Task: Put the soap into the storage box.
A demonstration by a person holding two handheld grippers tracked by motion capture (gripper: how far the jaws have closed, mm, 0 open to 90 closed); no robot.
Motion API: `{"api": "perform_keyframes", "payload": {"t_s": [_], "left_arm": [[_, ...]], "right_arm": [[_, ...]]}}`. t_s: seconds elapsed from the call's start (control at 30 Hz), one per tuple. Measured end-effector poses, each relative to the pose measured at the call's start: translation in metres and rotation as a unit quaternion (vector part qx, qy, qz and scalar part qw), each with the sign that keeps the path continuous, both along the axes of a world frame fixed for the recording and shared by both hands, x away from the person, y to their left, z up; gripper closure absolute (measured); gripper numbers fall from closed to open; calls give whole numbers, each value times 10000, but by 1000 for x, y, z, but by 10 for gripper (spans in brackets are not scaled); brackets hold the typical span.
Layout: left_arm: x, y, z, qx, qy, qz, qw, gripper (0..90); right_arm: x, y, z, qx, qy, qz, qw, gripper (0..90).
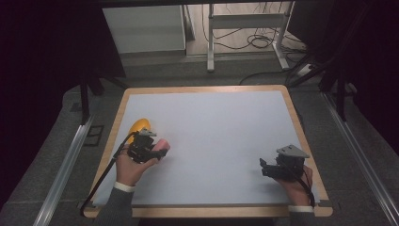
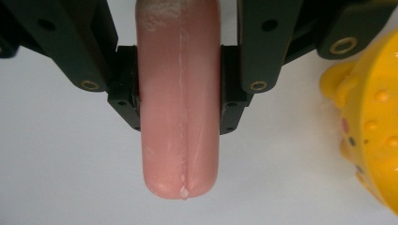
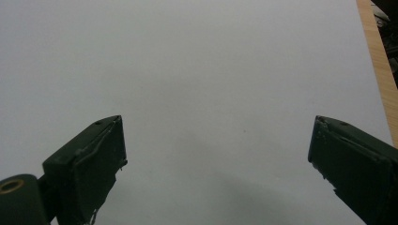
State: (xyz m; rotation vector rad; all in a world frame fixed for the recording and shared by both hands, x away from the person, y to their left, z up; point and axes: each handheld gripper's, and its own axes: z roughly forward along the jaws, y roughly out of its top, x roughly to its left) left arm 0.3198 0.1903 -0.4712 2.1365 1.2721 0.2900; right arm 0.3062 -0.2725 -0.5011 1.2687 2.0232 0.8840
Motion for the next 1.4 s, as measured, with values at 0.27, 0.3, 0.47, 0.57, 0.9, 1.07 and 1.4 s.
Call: {"api": "perform_keyframes", "payload": {"t_s": [0.27, 0.3, 0.47, 0.57, 0.9, 1.07, 1.4], "left_arm": [[0, 9, 5, -35, -75, 138, 9999, 600], [1, 9, 6, -31, -82, 148, 9999, 600], [1, 13, 7, -18, -70, 191, 9998, 600], [2, 15, 9, -27, -78, 206, 9998, 600], [7, 25, 14, -40, -119, 286, 9995, 600], [11, 30, 15, -25, -117, 368, 9993, 600], [18, 41, 19, -13, -157, 474, 9988, 600]], "right_arm": [[0, 0, 0, -5, -19, 27, 10000, 43], [0, 0, 0, -4, -19, 27, 10000, 43], [0, 0, 0, -15, -2, 21, 10000, 43], [0, 0, 0, -9, -2, 32, 10000, 43], [0, 0, 0, -12, -7, 23, 10000, 43], [0, 0, 0, 2, -1, 12, 10000, 43], [0, 1, -1, -19, 9, 13, 10000, 43]]}}
